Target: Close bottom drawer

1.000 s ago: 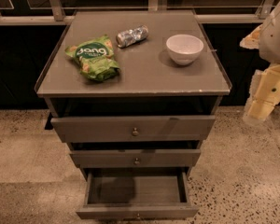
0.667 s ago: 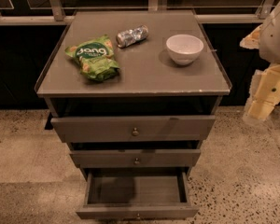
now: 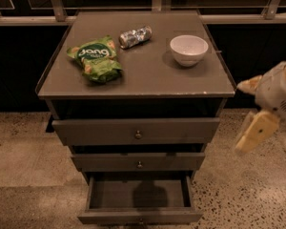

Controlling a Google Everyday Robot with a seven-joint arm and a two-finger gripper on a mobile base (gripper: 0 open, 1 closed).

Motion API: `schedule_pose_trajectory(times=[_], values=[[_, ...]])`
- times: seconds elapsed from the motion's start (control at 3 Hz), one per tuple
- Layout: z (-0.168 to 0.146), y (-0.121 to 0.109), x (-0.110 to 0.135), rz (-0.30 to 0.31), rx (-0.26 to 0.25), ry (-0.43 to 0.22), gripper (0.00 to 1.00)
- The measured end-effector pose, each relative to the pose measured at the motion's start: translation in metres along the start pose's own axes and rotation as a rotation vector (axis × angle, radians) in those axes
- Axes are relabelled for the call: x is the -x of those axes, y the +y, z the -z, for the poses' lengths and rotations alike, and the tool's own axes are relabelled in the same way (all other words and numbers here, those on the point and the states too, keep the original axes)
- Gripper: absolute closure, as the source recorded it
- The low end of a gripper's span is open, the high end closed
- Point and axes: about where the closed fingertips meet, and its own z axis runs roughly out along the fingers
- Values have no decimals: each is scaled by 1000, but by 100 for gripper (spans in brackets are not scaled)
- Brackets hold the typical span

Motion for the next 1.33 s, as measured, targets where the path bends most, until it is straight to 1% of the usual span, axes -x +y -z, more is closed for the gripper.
schedule_pose_trajectory(times=[0.33,0.67,1.0,1.33], values=[[-77,15,-25,-89,49,-95,0],[-84,1,-24,-100,-7,-114,0],[-84,1,-24,-100,-7,-114,19],[-84,1,-24,-100,-7,-114,42]])
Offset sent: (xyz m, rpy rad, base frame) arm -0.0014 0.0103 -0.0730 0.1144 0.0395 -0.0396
